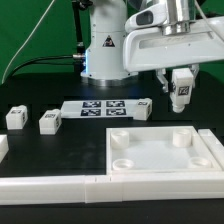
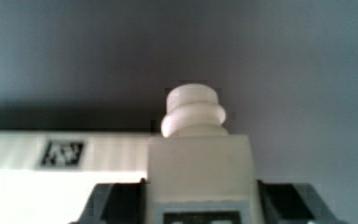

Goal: Assemble one leg

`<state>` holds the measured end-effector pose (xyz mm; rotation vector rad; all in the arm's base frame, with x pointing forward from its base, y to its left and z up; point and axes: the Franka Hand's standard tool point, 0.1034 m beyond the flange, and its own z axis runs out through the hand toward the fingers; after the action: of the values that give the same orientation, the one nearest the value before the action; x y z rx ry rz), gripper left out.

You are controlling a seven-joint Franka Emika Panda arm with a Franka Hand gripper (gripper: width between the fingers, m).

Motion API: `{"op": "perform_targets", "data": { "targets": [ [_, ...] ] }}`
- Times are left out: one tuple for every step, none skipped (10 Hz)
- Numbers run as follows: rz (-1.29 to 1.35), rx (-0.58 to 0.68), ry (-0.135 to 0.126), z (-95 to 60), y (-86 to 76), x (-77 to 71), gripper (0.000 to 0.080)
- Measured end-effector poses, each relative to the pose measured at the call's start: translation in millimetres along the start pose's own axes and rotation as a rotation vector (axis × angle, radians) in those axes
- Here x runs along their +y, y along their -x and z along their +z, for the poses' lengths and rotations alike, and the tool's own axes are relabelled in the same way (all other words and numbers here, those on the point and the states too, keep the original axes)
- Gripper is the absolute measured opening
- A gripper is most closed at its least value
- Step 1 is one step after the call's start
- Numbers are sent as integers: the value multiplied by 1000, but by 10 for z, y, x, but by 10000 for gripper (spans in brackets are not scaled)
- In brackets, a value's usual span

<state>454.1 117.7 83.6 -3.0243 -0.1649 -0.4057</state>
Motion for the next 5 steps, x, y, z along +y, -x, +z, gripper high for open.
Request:
{"op": "perform_targets", "data": {
  "targets": [
    [0, 4, -1, 12, -115, 30, 290],
    [-2, -1, -1, 10, -241, 59, 290],
    [-5, 6, -3, -5, -401, 69, 290],
    [-12, 15, -5, -3, -536, 80, 290],
    [-23, 22, -6, -7, -649, 97, 290]
  ]
}}
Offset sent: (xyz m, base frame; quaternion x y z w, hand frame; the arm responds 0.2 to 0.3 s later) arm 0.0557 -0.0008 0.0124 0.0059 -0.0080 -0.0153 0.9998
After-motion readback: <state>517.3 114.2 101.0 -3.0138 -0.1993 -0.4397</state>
